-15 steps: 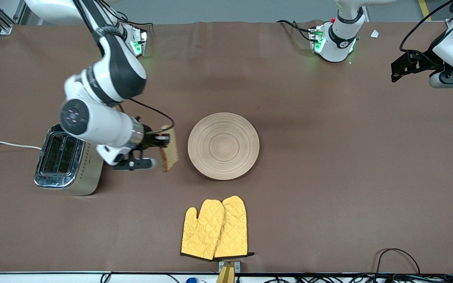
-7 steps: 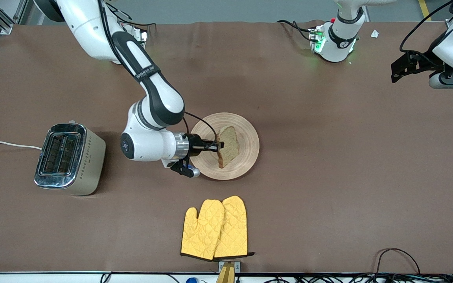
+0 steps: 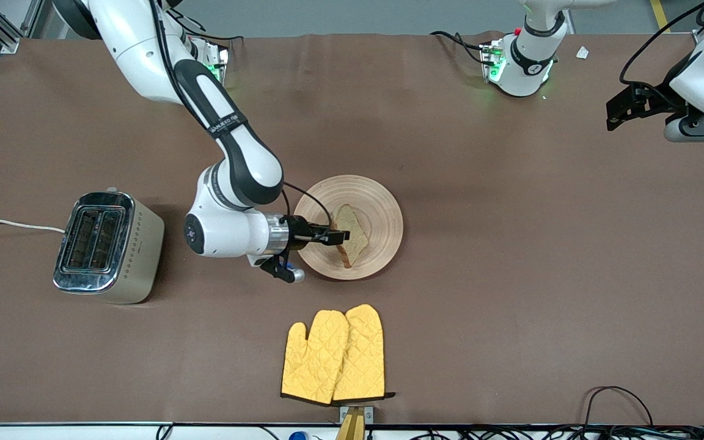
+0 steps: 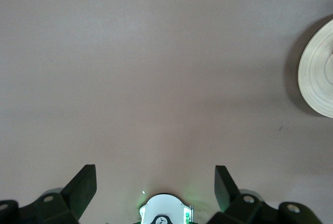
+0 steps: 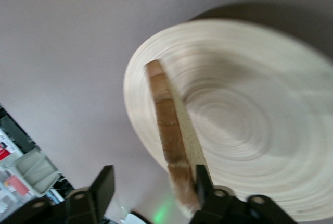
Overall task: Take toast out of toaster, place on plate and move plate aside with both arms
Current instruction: 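Lower the toast onto the plate and open the right gripper, then withdraw the right gripper while the left gripper reaches toward the plate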
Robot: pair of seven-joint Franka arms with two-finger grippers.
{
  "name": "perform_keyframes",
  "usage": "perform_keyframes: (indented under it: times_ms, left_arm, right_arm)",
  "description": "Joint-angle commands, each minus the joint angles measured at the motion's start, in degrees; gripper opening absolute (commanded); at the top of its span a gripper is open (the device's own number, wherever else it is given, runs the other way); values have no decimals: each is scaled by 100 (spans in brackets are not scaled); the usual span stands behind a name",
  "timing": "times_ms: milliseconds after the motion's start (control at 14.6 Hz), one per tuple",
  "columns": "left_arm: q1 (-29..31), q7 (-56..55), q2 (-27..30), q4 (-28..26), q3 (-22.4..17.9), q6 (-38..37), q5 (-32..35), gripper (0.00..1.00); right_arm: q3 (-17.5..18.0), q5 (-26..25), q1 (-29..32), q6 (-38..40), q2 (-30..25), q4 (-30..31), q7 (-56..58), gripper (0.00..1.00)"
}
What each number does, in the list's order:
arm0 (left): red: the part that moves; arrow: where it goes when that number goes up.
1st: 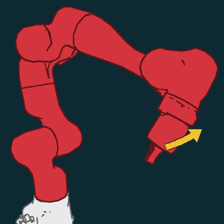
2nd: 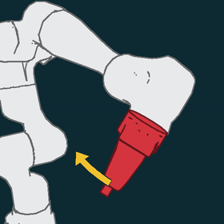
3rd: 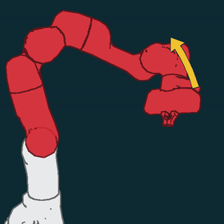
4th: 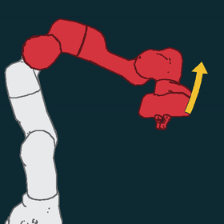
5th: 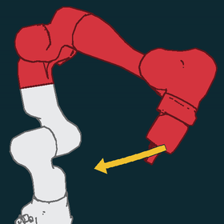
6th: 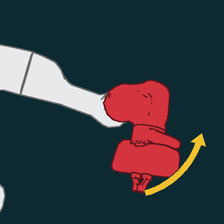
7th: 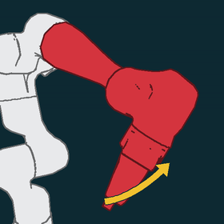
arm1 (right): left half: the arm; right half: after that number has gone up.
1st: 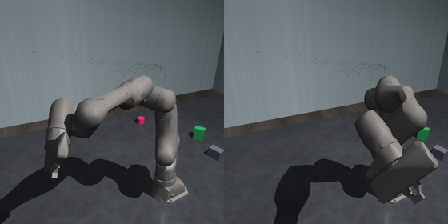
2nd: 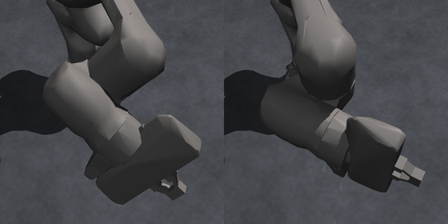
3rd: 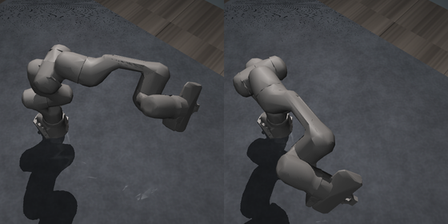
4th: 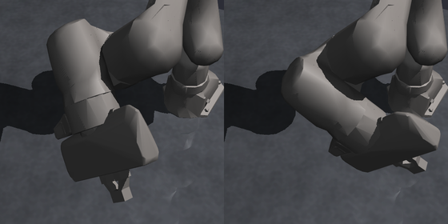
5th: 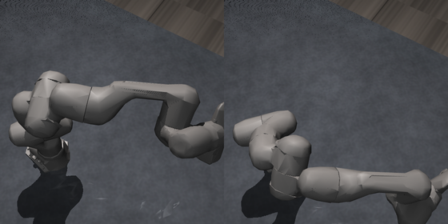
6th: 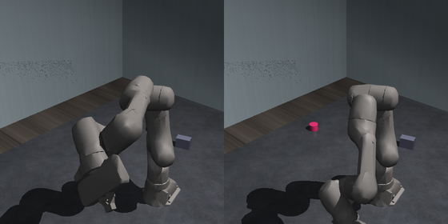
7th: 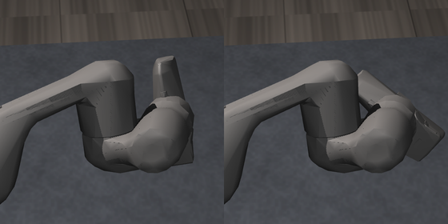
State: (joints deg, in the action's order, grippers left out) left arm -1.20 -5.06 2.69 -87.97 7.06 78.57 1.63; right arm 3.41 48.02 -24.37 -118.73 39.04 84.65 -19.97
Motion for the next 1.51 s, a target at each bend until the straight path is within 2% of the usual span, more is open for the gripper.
perform_keyframes:
  times_ms: [0,137,479,547,753,1026,1163,1300,1437]
  left_arm:
    - [23,-39,-23,78,6,-87,4,100]
    - [6,-82,-23,78,6,-87,4,100]
    - [-12,-215,-102,78,6,-78,-49,100]
    - [-12,-206,-172,87,15,-70,-84,100]
    - [23,-101,-470,78,23,62,-477,100]
    - [76,275,-988,-219,15,719,-1304,100]
    - [225,933,-1209,-631,15,1351,-1778,100]
    - [383,1706,-1455,-1150,15,1940,-2480,100]
    - [401,2270,-1700,-1546,23,2451,-3209,100]
  right_arm:
    - [37,-388,379,647,-186,9,28,100]
    - [46,-1220,616,1017,-203,-167,10,100]
    - [55,-3294,1178,1729,-713,-247,36,100]
    - [55,-3560,1293,1783,-826,-247,37,100]
    - [46,-3677,1741,1959,-1126,-229,264,100]
    - [46,-3677,2374,2161,-1416,-229,958,100]
    - [37,-3764,2620,2415,-1530,-229,1274,100]
    - [63,-4202,2717,2547,-1697,-194,1459,100]
    - [29,-4248,2727,2697,-1890,-194,1810,100]
